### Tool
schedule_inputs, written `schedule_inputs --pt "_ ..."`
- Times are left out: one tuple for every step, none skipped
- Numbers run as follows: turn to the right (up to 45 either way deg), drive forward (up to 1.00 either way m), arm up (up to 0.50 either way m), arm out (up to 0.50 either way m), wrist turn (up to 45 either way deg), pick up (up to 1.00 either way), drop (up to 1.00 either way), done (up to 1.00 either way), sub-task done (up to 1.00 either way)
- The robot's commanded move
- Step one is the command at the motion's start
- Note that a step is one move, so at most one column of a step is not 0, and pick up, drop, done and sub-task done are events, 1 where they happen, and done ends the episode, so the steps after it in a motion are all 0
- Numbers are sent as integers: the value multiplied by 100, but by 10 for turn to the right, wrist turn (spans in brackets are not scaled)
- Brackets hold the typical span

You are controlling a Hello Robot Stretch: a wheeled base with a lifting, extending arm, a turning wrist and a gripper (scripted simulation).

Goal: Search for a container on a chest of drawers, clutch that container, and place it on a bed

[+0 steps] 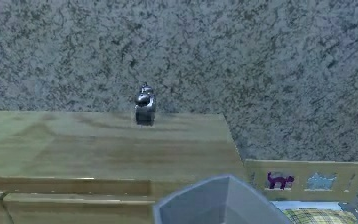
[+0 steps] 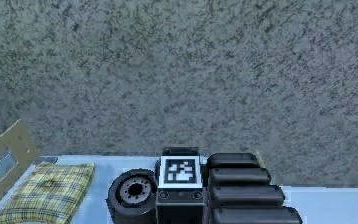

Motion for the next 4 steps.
schedule_inputs --pt "0 5 0 0 0 0 0 0 0" --pt "-120 0 0 0 0 0 0 0 0" --pt "0 0 0 48 0 0 0 0 0" --pt "0 0 0 0 450 0 0 0 0"
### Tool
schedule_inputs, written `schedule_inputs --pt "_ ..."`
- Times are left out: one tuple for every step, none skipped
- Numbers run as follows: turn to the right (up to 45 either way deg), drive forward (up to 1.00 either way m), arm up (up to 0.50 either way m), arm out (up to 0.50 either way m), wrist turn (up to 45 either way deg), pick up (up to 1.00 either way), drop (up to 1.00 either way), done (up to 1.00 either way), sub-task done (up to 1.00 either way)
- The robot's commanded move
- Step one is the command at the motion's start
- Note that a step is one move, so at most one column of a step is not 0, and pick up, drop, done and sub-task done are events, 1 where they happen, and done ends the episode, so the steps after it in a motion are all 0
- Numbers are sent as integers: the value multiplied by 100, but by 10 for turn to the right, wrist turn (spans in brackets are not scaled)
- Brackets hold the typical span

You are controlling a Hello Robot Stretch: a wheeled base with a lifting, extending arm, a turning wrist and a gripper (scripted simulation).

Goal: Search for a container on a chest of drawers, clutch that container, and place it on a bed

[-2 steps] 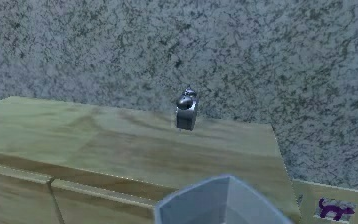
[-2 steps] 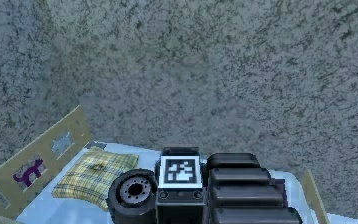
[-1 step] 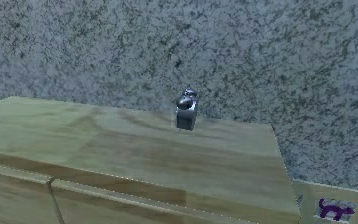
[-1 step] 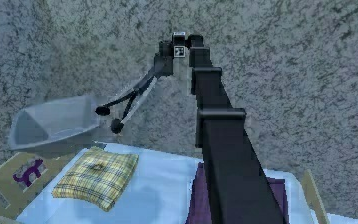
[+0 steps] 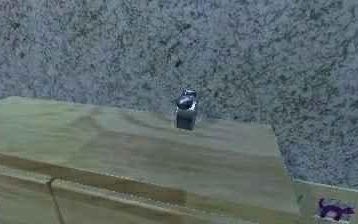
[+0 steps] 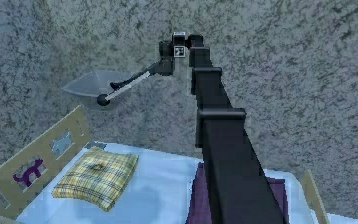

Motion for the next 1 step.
schedule_inputs --pt "0 0 0 0 450 0 0 0 0"
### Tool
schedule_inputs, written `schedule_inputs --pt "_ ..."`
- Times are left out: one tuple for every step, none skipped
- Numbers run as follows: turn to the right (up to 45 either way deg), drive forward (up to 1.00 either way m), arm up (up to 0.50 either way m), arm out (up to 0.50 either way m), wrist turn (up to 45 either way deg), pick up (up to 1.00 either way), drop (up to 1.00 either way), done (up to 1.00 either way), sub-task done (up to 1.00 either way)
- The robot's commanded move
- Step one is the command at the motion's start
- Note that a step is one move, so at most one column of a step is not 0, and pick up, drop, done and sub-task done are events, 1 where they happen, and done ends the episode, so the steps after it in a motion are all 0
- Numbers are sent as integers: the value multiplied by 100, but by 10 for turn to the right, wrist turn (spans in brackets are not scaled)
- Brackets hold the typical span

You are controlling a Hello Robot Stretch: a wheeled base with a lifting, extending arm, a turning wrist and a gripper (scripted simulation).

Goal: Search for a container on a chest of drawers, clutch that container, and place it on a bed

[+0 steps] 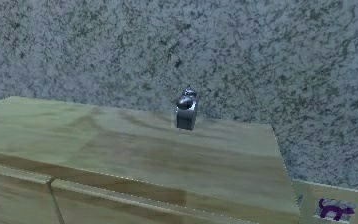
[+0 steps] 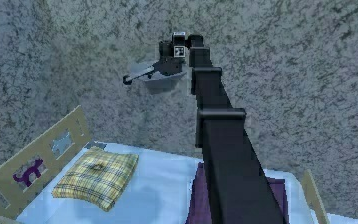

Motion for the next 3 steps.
schedule_inputs --pt "0 0 0 0 360 0 0 0 0" --pt "0 0 -40 0 0 0 0 0 0" --pt "0 0 -32 0 0 0 0 0 0"
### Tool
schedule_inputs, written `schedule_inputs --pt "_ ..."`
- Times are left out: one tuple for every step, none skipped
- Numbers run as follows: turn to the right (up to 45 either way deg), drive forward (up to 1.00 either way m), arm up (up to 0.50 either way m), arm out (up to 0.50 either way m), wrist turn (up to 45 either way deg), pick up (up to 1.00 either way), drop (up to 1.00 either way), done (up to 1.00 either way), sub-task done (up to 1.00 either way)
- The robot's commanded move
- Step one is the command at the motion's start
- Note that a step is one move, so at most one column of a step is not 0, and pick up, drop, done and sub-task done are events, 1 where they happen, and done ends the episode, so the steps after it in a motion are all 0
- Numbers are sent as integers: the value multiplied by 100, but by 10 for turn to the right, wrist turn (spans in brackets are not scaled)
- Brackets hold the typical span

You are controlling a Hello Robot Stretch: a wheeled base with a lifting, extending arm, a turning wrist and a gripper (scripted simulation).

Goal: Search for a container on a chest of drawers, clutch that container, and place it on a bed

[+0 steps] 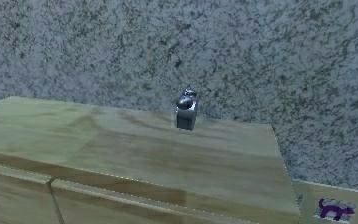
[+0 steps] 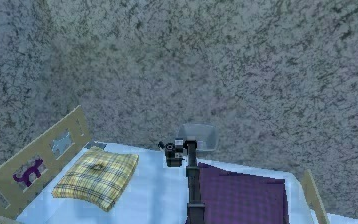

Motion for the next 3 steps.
schedule_inputs --pt "0 0 0 0 0 0 100 0 0" --pt "0 0 10 0 0 0 0 0 0" --pt "0 0 0 -8 0 0 0 0 0"
